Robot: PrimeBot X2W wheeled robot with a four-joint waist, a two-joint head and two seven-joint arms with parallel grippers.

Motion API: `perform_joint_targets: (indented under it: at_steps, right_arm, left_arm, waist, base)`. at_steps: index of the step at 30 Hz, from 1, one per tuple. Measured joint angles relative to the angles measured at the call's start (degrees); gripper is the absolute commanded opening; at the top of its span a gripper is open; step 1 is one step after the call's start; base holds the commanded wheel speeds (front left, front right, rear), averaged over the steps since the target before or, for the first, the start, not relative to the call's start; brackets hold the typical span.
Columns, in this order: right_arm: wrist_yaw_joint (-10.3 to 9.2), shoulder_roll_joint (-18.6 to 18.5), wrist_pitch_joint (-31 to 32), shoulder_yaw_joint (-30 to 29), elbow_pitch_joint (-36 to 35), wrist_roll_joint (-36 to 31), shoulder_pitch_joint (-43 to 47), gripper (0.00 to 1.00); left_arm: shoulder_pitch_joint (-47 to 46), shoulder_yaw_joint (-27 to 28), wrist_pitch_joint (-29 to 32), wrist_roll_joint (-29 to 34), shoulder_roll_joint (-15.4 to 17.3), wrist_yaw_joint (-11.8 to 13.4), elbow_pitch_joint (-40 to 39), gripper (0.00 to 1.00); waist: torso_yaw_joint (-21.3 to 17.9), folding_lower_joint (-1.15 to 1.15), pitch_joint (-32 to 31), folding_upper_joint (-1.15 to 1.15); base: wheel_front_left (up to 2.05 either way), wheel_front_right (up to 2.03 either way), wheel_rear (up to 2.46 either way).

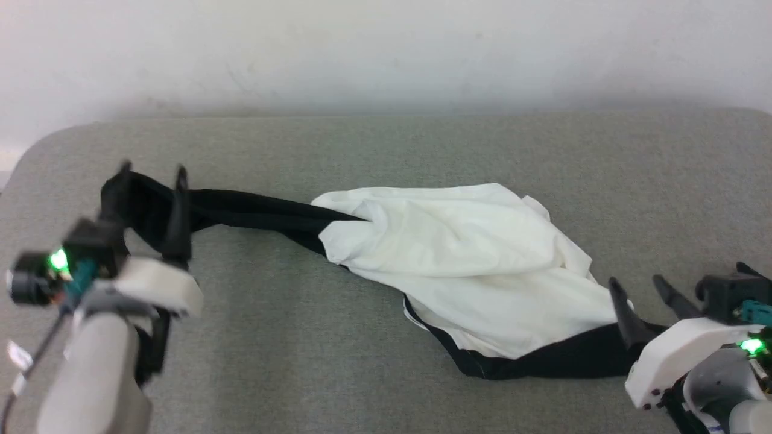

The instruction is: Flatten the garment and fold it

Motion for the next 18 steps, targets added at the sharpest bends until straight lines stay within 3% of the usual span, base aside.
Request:
perform_joint_targets:
  at_steps: [4,9,13,18]
  right_arm:
    - [0.0,-3.0,2.33,5.88,-1.01,1.94,1.38,1.0]
    - [0.0,-9.22,6.95,17.48,-2.69,7.23,2.28,1.0]
    - [0.0,-14.14,11.88,26.91,-3.26,12.23,2.21,1.0]
    - [0.0,-18.44,13.85,35.11,0.9,12.76,-1.98,1.0]
  left_arm:
    - [10.76,-0.15,0.01,-0.35,-2.76,0.3,-7.6,1.0]
    - [20.86,-1.21,0.0,-0.45,-6.12,1.58,-13.29,1.0]
    - [24.22,-0.55,0.0,-1.62,-8.92,3.26,-16.36,1.0]
    - [24.51,-2.1,0.0,-1.74,-10.5,2.81,-16.53,1.0]
  waist:
    - [1.92,0.0,-1.6,0.0]
    - [4.0,-0.01,-3.05,0.0]
    - [5.64,0.0,-3.29,0.0]
    - [7.87,0.01,-2.72,0.0]
  base:
    - [0.0,0.0,0.0]
    - [0.0,0.0,0.0]
    - [0.0,0.0,0.0]
    - [0.0,0.0,0.0]
